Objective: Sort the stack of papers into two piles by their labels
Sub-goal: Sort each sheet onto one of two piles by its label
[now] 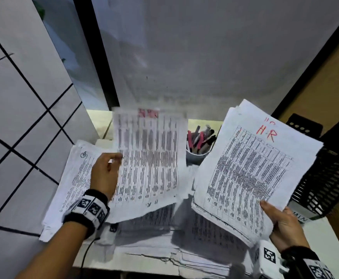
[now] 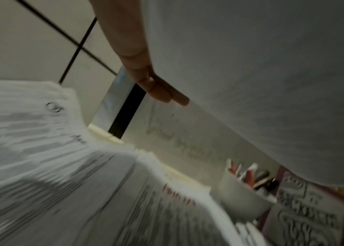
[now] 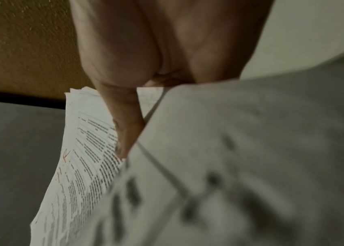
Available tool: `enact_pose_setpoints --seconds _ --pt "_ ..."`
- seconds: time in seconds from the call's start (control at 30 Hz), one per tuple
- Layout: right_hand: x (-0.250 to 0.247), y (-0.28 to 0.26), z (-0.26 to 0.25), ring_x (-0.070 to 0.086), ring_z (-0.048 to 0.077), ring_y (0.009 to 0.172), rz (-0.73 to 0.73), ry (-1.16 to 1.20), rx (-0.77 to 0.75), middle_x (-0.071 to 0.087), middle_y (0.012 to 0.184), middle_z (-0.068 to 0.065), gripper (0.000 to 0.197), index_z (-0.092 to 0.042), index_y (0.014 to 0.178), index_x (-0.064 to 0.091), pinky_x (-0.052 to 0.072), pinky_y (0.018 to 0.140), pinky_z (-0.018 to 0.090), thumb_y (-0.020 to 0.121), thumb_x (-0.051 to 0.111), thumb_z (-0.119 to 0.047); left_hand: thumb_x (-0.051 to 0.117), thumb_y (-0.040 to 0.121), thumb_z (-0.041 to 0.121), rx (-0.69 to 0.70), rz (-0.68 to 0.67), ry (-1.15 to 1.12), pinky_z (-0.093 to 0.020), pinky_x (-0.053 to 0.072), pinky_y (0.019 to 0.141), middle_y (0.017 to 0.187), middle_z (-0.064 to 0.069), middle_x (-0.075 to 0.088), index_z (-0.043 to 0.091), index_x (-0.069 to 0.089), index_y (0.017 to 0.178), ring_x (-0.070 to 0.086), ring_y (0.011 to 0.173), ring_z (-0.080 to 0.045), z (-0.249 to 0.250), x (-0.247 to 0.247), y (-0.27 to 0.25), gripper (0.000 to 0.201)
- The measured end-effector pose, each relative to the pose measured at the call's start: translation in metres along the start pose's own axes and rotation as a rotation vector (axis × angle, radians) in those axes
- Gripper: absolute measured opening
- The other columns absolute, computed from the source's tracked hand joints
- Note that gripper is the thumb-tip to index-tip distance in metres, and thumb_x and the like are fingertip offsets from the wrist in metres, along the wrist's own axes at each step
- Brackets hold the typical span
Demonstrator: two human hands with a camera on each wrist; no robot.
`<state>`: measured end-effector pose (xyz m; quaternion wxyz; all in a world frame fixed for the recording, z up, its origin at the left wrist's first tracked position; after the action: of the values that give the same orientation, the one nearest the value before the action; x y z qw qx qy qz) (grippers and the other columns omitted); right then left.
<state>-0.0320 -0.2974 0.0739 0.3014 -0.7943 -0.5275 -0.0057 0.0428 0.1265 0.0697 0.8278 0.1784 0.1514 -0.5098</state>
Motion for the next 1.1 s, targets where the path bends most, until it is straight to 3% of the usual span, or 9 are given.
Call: enact_pose_setpoints --seconds 0.1,0.27,0.37,0.43,0.5,0.63,0.77,0.93,1.1 --pt "0.001 0.003 0.004 0.074 0.020 0.072 -0.005 -0.030 -0.008 0.070 0.098 0.021 0.014 -0.001 0.093 0.057 0.059 0.057 0.032 0.091 0.049 0.010 0.047 0.096 0.002 -0.082 -0.204 0.054 -0.030 0.047 0.079 0.112 0.003 0.062 0.018 0.063 0.103 0.060 0.095 -0.019 -0.026 0.017 -0.007 0.024" --pt "0.007 0.004 0.009 0.070 0.040 0.094 -0.058 -0.060 -0.011 0.070 0.108 0.026 0.034 -0.001 0.118 0.059 0.052 0.080 0.063 0.087 0.052 0.010 0.038 0.098 0.004 -0.266 -0.441 0.238 -0.024 0.041 0.047 0.108 -0.014 0.063 0.020 0.056 0.118 0.052 0.056 -0.014 -0.063 0.049 -0.014 0.031" --pt "0.011 0.002 0.009 0.072 0.036 0.084 -0.079 -0.100 -0.016 0.073 0.099 0.023 0.029 -0.002 0.109 0.062 0.055 0.076 0.057 0.087 0.051 0.012 0.046 0.096 0.009 -0.259 -0.555 0.423 -0.030 0.049 0.075 0.123 -0.019 0.057 0.007 0.058 0.120 0.060 0.093 -0.026 -0.071 0.063 -0.016 0.027" --pt "0.012 0.002 0.009 0.073 0.035 0.080 -0.084 -0.117 -0.016 0.073 0.096 0.022 0.029 -0.003 0.107 0.063 0.056 0.074 0.056 0.086 0.052 0.013 0.056 0.092 0.016 -0.178 -0.437 0.521 -0.039 0.036 0.105 0.143 -0.020 0.042 0.008 0.061 0.118 0.041 0.131 -0.034 -0.066 0.072 -0.022 0.027" --pt "0.013 0.004 0.010 0.073 0.034 0.078 -0.074 -0.132 -0.017 0.074 0.095 0.021 0.029 -0.004 0.107 0.063 0.057 0.073 0.054 0.084 0.055 0.013 0.059 0.093 0.022 -0.094 -0.304 0.398 -0.041 0.021 0.115 0.154 -0.012 0.028 0.012 0.057 0.123 0.020 0.143 -0.029 -0.041 0.079 -0.034 0.032" --pt "0.018 0.008 0.013 0.072 0.037 0.081 -0.082 -0.171 -0.016 0.072 0.097 0.026 0.040 0.004 0.112 0.062 0.056 0.076 0.056 0.072 0.065 0.005 0.059 0.094 0.025 0.021 -0.286 -0.060 -0.028 0.046 0.097 0.130 0.001 0.051 0.018 0.057 0.116 0.050 0.121 -0.015 0.026 0.089 -0.048 0.024" --pt "0.024 0.009 0.015 0.071 0.036 0.080 -0.113 -0.210 -0.002 0.072 0.099 0.026 0.049 0.003 0.112 0.061 0.060 0.070 0.048 0.065 0.071 0.000 0.071 0.085 0.021 -0.145 -0.239 -0.388 -0.008 0.047 0.064 0.102 0.001 0.065 0.012 0.062 0.102 0.062 0.088 -0.008 0.076 0.089 -0.050 0.021" --pt "0.025 0.010 0.016 0.071 0.034 0.075 -0.136 -0.221 0.004 0.073 0.095 0.024 0.058 0.002 0.107 0.063 0.060 0.060 0.041 0.054 0.085 -0.008 0.082 0.071 0.006 -0.234 -0.150 -0.467 -0.012 0.050 0.063 0.084 -0.005 0.066 0.007 0.063 0.089 0.061 0.076 -0.012 0.080 0.094 -0.053 0.027" --pt "0.026 0.011 0.017 0.071 0.031 0.071 -0.156 -0.199 -0.002 0.073 0.091 0.022 0.040 0.003 0.104 0.062 0.059 0.059 0.038 0.065 0.069 0.004 0.083 0.068 0.004 -0.251 -0.162 -0.435 -0.019 0.053 0.067 0.075 -0.001 0.065 0.009 0.064 0.087 0.059 0.065 -0.007 0.075 0.094 -0.055 0.027"
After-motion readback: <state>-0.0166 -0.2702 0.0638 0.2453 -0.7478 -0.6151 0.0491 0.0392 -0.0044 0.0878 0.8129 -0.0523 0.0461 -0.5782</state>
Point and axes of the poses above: each hand's wrist, its own y-axis towards the middle knuckle, its own x-axis out of the palm, z = x × y, the point moved 1 cm from there along y, towards the middle knuckle
